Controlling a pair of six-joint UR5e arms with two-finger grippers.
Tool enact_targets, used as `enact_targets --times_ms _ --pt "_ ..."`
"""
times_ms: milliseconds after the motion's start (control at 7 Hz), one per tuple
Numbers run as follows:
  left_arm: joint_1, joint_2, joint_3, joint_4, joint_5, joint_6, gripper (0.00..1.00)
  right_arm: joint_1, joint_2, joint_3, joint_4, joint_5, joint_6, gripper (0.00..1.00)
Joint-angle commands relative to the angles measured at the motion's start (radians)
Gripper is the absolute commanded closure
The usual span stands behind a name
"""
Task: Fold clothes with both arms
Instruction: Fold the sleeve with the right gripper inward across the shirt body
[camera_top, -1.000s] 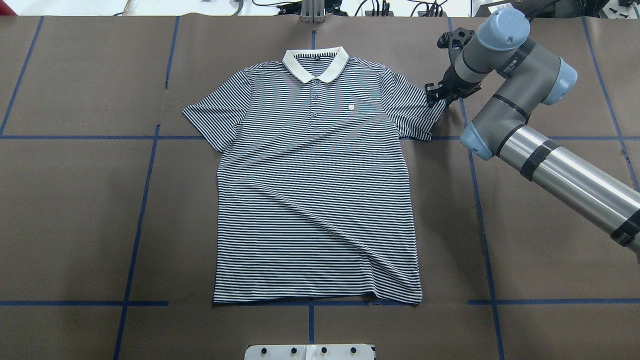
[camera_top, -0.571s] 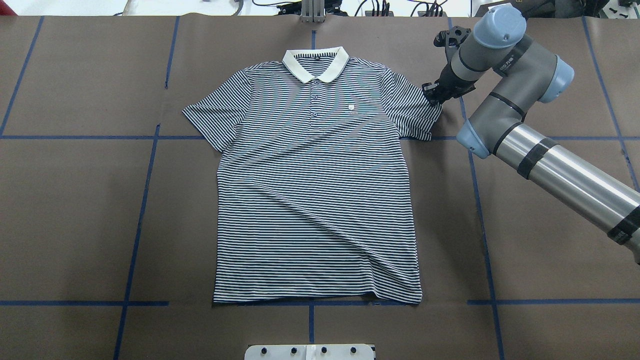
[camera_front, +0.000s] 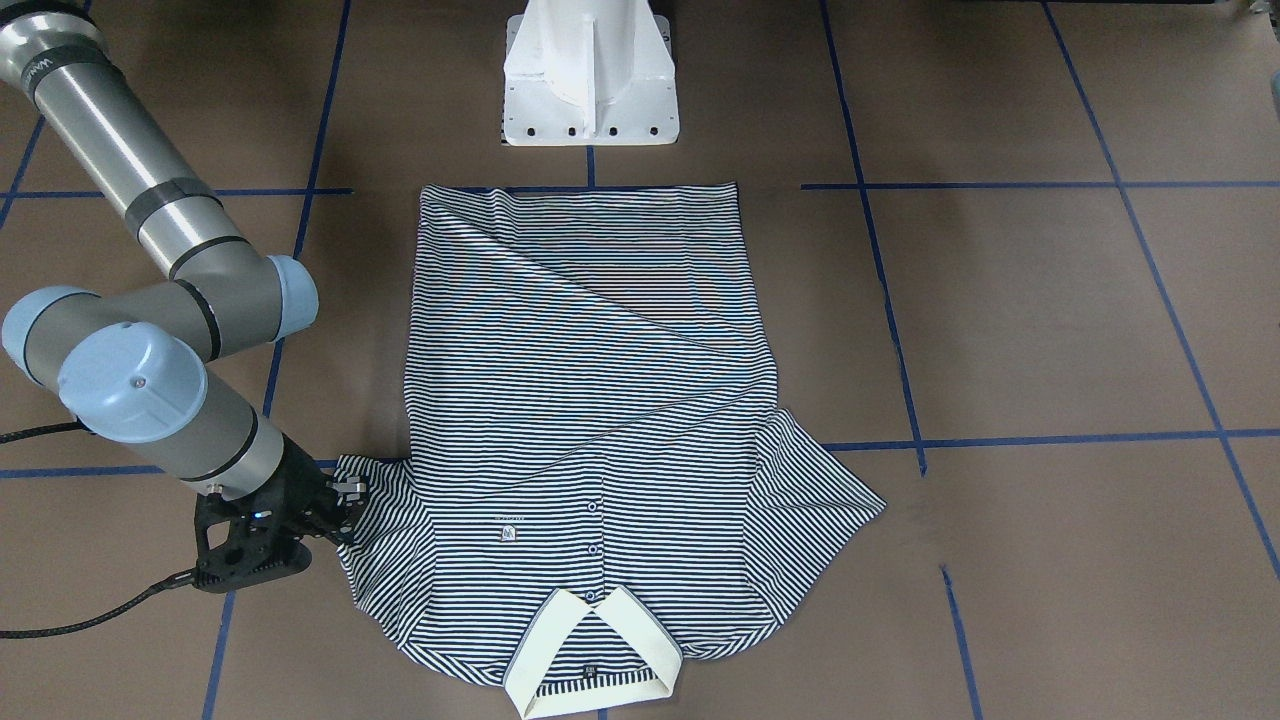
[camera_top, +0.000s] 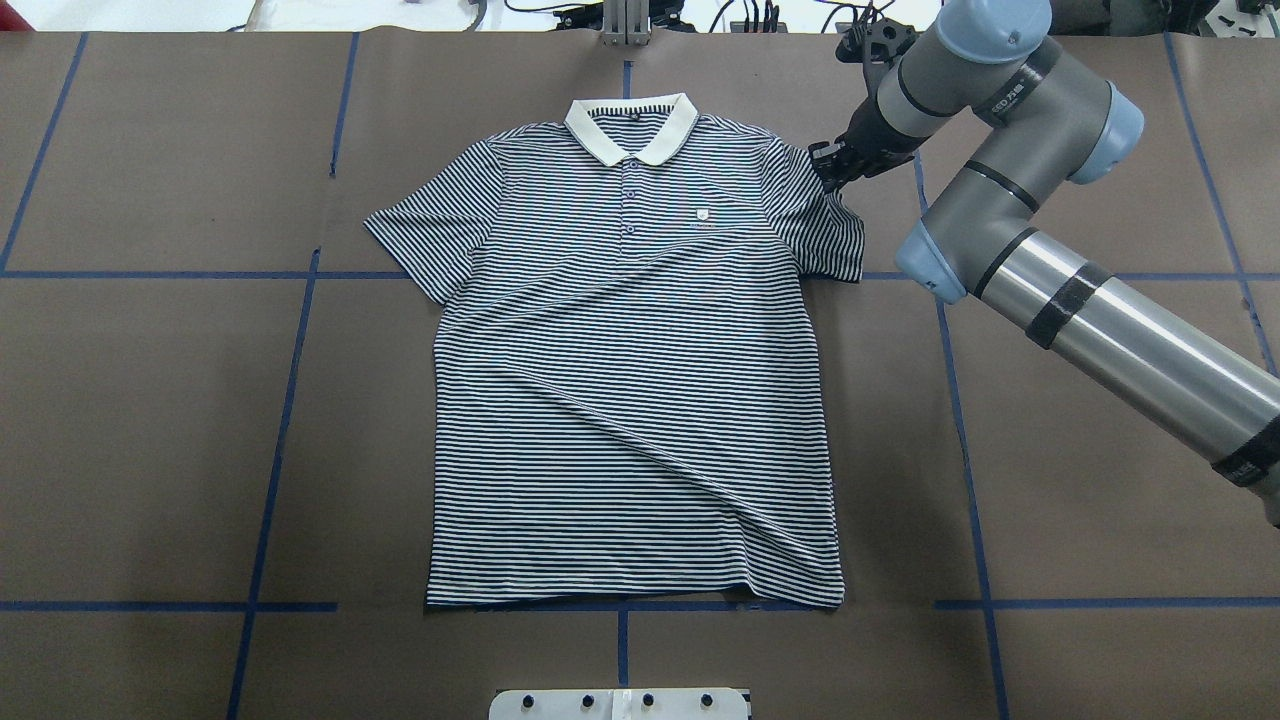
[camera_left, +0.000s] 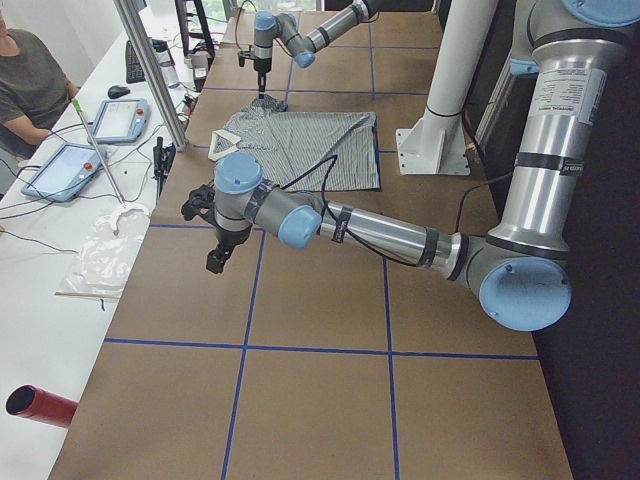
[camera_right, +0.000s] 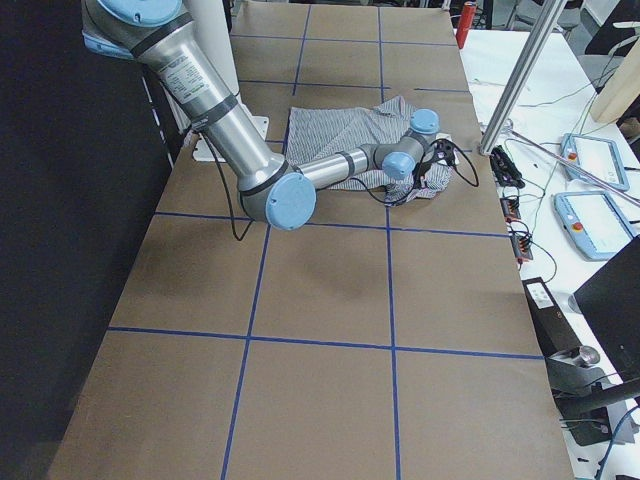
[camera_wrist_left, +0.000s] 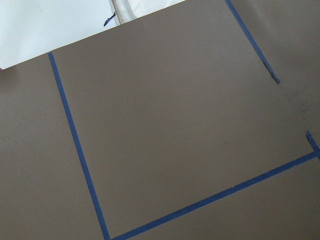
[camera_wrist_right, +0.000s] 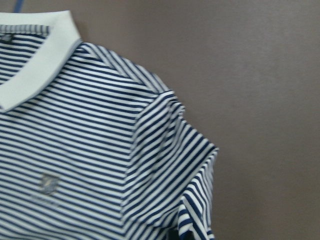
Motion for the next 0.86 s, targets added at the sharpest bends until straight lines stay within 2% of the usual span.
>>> enact_targets --times_ms 0,143,429,714 --pt "0.000 0.000 0.021 -0.010 0.000 0.001 0.00 -0.108 0.026 0.080 0.004 -0.059 0.161 1.00" --pt "0.000 -0.002 0.025 -0.010 0.000 0.001 0.00 -0.153 0.073 0.048 -0.004 -0.193 0.208 1.00" --pt "0.000 -0.005 0.025 -0.007 -0.002 0.000 0.00 -0.153 0.257 -0.221 0.002 -0.265 0.205 1.00" --pt "0.000 -0.006 0.026 -0.010 -0.002 0.000 0.00 -0.147 0.303 -0.310 0.004 -0.308 0.205 1.00"
